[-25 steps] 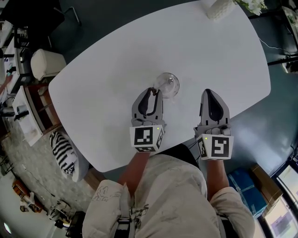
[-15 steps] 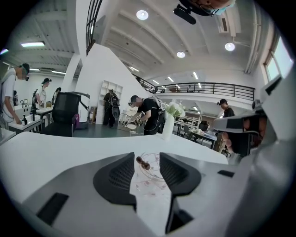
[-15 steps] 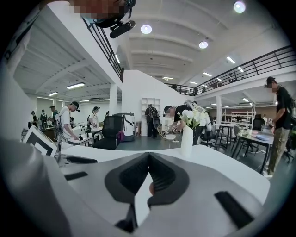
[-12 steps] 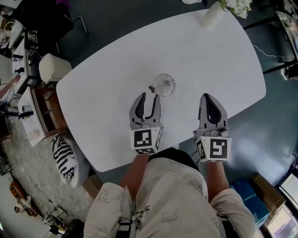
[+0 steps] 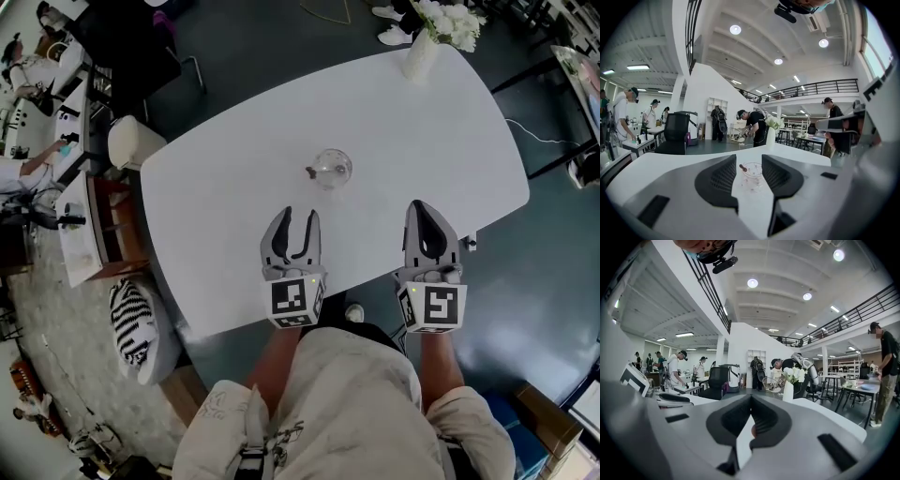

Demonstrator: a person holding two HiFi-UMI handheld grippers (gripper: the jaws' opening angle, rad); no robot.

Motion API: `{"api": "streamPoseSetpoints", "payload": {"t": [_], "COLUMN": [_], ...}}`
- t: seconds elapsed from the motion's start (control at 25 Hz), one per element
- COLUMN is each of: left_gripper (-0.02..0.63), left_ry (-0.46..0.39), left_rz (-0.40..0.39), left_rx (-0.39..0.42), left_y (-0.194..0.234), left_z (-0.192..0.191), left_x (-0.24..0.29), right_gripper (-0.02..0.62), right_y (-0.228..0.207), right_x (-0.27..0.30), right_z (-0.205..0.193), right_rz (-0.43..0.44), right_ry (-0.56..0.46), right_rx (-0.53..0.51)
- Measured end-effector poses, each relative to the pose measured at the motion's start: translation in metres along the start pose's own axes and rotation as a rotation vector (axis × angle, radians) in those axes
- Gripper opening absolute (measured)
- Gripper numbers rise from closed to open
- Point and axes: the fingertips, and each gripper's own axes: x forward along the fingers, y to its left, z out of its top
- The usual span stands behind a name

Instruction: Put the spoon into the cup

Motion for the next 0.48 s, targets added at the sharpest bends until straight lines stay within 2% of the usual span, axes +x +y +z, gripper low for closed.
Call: {"api": "streamPoseSetpoints", "payload": {"t": [0.36,0.48], "left_gripper": [0.155,0.155], "left_ry": [-0.107,-0.140], "left_rz": [0.071,0.089], "left_rx": [0.089,0.081], "left_y": [-0.020,-0.025], "left_z": [0.037,0.050], "left_x": [-0.093,-0.123], "right_gripper": [-0.012,-0.012], "right_y": [0.006,0.008], "right_x": [-0.078,-0.102], "right_z": [0.026,0.039], "right_rz": [0.022,0.034], "right_ry": [-0.091,-0.131], "right_rx": [-0.009,-0.013]}}
